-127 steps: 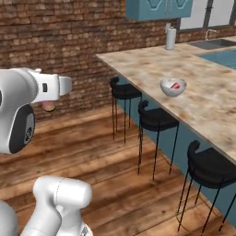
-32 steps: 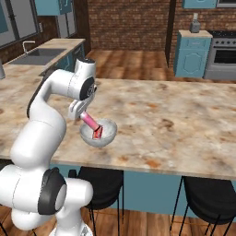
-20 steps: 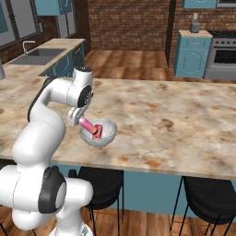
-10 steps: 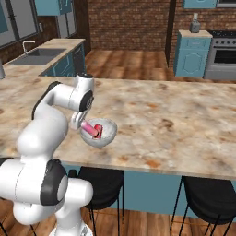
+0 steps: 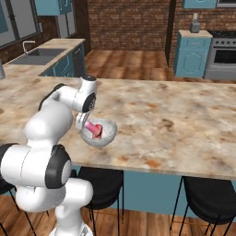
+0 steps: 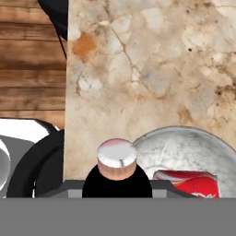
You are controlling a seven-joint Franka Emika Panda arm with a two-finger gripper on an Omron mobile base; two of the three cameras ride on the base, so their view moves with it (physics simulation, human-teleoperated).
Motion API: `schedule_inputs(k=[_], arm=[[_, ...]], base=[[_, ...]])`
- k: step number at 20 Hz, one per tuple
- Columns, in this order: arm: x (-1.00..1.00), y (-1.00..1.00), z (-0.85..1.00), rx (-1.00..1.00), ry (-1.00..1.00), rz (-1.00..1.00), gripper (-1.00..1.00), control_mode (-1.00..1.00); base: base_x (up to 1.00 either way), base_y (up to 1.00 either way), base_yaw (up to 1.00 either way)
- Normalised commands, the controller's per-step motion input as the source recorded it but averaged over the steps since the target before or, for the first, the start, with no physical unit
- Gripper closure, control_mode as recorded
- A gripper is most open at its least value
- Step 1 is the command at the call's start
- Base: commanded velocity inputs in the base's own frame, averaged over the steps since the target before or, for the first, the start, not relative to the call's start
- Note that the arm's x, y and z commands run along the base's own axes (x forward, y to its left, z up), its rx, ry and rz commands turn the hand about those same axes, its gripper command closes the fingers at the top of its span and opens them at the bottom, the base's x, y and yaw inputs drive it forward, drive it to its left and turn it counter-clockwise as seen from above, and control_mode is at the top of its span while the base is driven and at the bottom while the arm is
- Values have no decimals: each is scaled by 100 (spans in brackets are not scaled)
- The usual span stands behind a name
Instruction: Open the fridge, grab two sodas, and place both sodas inside the bowl with ice on the dining counter.
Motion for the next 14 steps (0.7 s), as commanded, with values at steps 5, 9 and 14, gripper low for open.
schedule_inputs(k=[5,9,14], arm=[[23,0,-21,0,0,2,100,-100],[14,0,-22,0,0,0,100,-100],[15,0,-10,0,0,0,100,-100]], base=[[0,0,0],[0,0,0],[0,0,0]])
